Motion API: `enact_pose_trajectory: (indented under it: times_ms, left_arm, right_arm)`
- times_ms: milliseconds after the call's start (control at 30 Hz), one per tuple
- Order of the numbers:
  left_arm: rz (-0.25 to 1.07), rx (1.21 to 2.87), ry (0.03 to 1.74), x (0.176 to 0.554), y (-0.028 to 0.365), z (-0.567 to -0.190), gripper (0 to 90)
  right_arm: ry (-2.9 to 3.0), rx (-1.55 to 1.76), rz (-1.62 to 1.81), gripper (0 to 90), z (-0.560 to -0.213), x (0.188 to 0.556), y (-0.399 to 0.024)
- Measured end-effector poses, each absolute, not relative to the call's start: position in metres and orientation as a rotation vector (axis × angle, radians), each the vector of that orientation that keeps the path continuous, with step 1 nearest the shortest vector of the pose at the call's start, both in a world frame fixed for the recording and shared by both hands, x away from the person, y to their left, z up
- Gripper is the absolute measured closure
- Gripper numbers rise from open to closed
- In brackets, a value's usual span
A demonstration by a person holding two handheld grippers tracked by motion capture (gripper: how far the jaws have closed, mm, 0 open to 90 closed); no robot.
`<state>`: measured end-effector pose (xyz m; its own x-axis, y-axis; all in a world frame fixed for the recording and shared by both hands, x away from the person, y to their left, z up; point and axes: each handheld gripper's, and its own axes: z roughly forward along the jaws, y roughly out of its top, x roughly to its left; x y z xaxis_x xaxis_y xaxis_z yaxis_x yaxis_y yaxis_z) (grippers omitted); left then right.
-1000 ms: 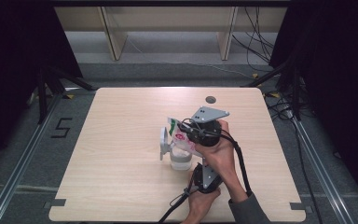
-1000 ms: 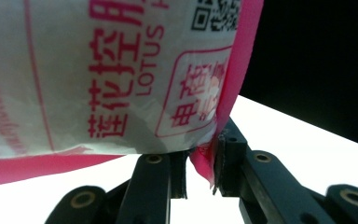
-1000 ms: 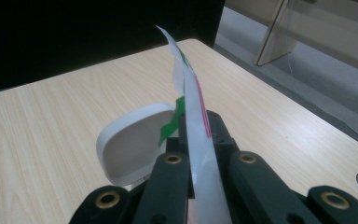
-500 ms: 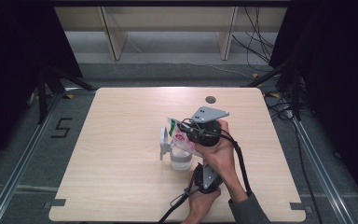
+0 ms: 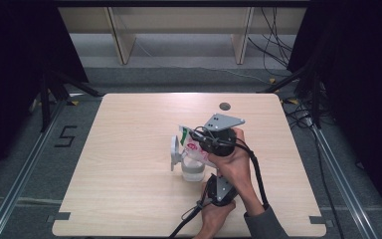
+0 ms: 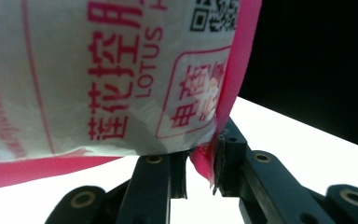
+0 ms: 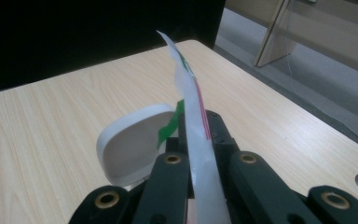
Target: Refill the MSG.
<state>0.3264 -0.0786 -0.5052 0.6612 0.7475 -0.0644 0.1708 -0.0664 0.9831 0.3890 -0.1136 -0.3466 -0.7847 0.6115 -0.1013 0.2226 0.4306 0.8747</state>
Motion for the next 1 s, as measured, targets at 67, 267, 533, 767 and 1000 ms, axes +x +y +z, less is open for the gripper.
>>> enact_pose_trajectory:
  times_ms: [67, 267, 533, 767, 1000]
  left_arm:
    - [0.559, 1.601, 0.775, 0.3265, -0.0784, -0.5051, 77.0]
    - [0.561, 1.600, 0.776, 0.3263, -0.0785, -0.5048, 77.0]
    - [0.566, 1.599, 0.775, 0.3262, -0.0777, -0.5047, 77.0]
    - [0.563, 1.606, 0.774, 0.3268, -0.0773, -0.5046, 77.1]
    - [0.562, 1.599, 0.776, 0.3264, -0.0779, -0.5045, 77.1]
  right_arm:
    - [2.265, 0.705, 1.305, 88.0, -0.3470, 0.3897, -0.1138]
    - [2.276, 0.713, 1.315, 88.1, -0.3466, 0.3887, -0.1138]
    - [2.295, 0.705, 1.305, 88.1, -0.3459, 0.3880, -0.1128]
    - [2.295, 0.703, 1.304, 88.1, -0.3461, 0.3879, -0.1125]
    - [2.275, 0.699, 1.303, 88.1, -0.3467, 0.3878, -0.1113]
